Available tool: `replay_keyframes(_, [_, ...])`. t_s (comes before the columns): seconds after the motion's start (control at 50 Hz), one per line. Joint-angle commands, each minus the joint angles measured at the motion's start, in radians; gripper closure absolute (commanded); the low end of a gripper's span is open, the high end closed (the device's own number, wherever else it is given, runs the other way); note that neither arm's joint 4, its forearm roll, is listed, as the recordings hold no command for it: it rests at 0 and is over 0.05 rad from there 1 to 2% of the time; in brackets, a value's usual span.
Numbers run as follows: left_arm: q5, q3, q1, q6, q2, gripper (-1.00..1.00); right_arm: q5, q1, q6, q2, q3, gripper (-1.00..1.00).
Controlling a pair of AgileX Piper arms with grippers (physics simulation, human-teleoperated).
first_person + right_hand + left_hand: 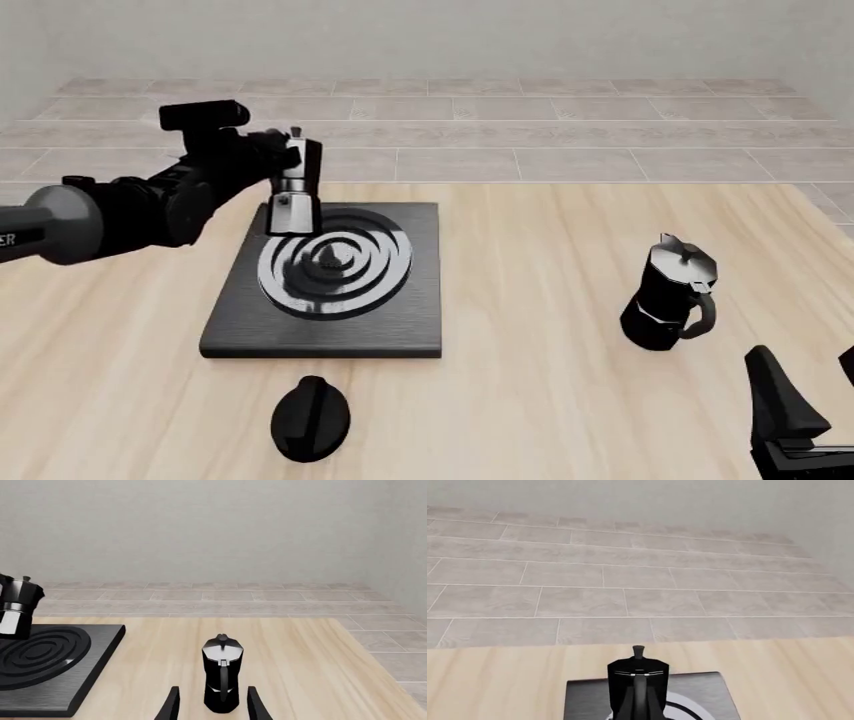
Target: Put both moka pots on the stove.
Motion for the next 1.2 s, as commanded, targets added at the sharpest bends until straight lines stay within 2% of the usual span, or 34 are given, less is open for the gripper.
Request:
replay_keyframes(0.02, [-0.023, -0.041, 0.004, 0.006, 0.015, 1.0, 0.0, 0.0, 0.0, 0.0, 0.0, -1.0])
replay_keyframes(0.38, [-0.055, -0.012, -0.002, 0.025, 0.048, 1.0, 0.0, 0.0, 0.0, 0.0, 0.0, -1.0])
replay_keyframes(0.66, [-0.04, 0.008, -0.005, 0.029, 0.047, 1.0, 0.0, 0.0, 0.0, 0.0, 0.0, -1.0])
replay_keyframes(1.02, [-0.006, 0.089, -0.009, 0.007, -0.031, 1.0, 0.0, 0.0, 0.0, 0.0, 0.0, -1.0])
replay_keyframes(1.2, [-0.007, 0.164, -0.009, 0.004, -0.088, 1.0, 0.0, 0.0, 0.0, 0.0, 0.0, -1.0])
